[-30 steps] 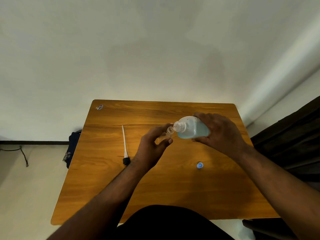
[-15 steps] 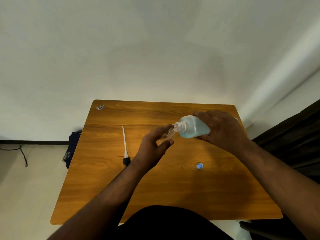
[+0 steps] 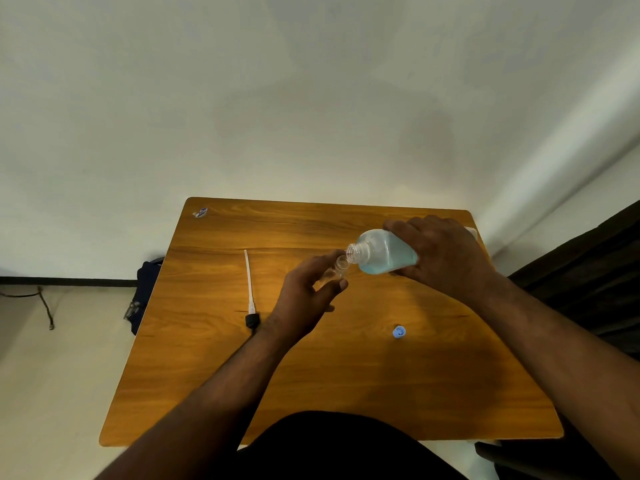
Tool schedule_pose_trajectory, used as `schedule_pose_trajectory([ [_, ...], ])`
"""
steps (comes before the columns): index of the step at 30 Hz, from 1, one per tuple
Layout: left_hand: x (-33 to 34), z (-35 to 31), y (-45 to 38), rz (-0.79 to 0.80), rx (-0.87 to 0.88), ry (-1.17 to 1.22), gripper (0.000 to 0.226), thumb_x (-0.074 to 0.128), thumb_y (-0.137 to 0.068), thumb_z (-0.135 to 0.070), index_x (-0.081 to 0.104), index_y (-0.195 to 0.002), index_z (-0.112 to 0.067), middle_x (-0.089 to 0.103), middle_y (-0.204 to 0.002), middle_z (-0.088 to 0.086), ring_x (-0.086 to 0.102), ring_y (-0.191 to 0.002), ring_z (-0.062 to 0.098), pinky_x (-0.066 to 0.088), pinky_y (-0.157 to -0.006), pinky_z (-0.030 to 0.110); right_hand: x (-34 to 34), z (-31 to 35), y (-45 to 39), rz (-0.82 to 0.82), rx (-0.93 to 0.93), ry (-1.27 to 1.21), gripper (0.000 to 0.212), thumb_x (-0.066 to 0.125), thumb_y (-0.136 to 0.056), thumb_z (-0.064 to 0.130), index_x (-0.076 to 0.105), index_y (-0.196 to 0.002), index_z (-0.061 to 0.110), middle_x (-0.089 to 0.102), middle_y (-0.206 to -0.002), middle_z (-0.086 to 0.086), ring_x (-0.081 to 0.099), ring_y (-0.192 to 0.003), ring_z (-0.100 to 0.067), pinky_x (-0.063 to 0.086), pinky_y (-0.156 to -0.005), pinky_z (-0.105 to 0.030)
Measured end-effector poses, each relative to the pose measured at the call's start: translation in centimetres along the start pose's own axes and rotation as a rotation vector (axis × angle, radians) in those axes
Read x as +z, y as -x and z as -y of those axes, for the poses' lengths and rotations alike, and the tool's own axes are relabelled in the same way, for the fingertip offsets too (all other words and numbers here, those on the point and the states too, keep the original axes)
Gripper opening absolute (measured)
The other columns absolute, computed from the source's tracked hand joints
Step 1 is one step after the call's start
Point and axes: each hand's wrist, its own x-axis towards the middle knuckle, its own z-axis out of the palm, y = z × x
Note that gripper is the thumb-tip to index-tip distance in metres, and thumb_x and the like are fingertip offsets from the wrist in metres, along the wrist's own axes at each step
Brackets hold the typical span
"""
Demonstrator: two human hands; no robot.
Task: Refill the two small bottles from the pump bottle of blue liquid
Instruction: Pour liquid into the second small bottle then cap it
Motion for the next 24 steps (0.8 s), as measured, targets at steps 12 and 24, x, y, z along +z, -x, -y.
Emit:
schedule_pose_trajectory([
  [12,0.14,0.14,-0.41,0.007,-0.042,0.037,0.048,0.068,-0.087,-0.008,0.055,-0.126,-0.032,0.060,-0.119,0.002,0.063,-0.103,0.019,0.062,-0.057,0.043,0.05,-0.49,-0.27,0.011,-0.016,0.009,0.080,0.087,-0.058,0.039,0.042,-0.121,0.021,0.069,-0.099,-0.010,0.065,-0.083,-0.029,0.053,-0.072,-0.043],
  [24,0.25,0.21,-0.28,0.017,-0.050,0.018,0.049,0.068,-0.087,-0.008,0.054,-0.127,-0.033,0.060,-0.115,0.002,0.063,-0.101,0.018,0.062,-0.058,0.042,-0.10,-0.70,-0.45,0.042,-0.035,0.039,0.077,0.086,-0.058,0.040,0.045,-0.121,0.021,0.069,-0.098,-0.010,0.066,-0.081,-0.029,0.052,-0.074,-0.041],
])
